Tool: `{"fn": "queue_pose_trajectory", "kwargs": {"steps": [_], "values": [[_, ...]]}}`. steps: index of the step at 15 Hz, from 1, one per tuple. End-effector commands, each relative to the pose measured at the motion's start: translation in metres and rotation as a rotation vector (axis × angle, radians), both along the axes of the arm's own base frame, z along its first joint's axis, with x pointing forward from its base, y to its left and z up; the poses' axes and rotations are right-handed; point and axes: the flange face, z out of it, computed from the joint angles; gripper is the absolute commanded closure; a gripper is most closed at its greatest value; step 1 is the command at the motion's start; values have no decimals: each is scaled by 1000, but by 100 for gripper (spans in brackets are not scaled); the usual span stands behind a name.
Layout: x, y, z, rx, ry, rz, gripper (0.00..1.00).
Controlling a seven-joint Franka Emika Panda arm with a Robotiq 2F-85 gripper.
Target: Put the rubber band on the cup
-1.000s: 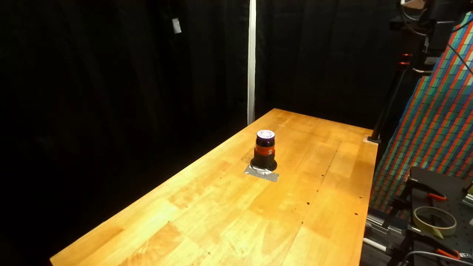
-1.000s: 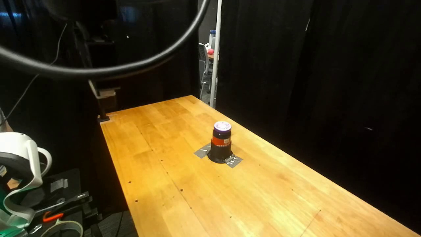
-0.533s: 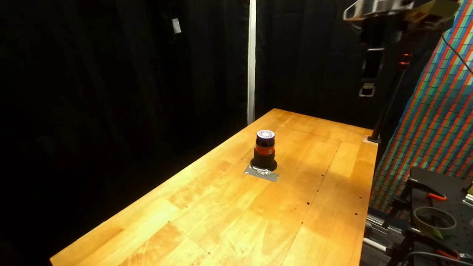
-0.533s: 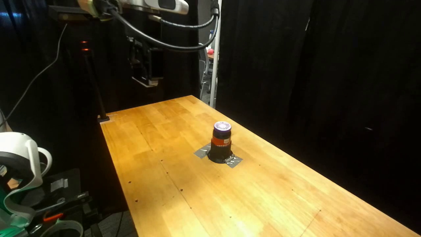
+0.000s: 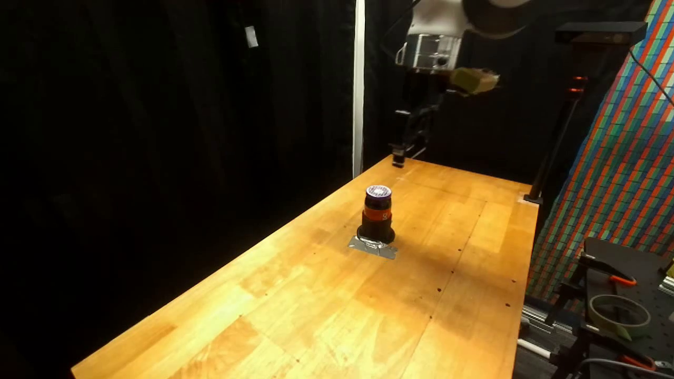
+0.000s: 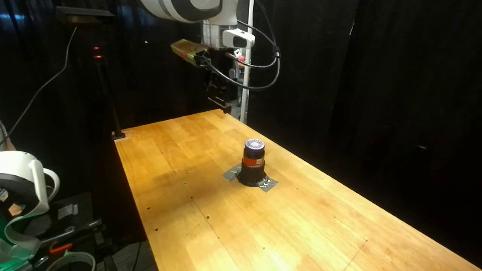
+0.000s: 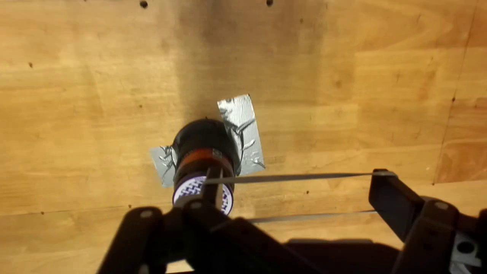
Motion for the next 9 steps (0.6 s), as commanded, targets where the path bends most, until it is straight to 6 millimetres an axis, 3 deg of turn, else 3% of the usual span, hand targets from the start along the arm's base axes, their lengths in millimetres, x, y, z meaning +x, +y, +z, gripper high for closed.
{"fn": "queue_pose_trajectory", "kwargs": {"steps": [1,5,9], "values": [[61,2,-24,-28,-71,-14,0],[95,-22,-53,-38,-51,-8,0],[113,-47,-76,-43,-28,-19,0]]}}
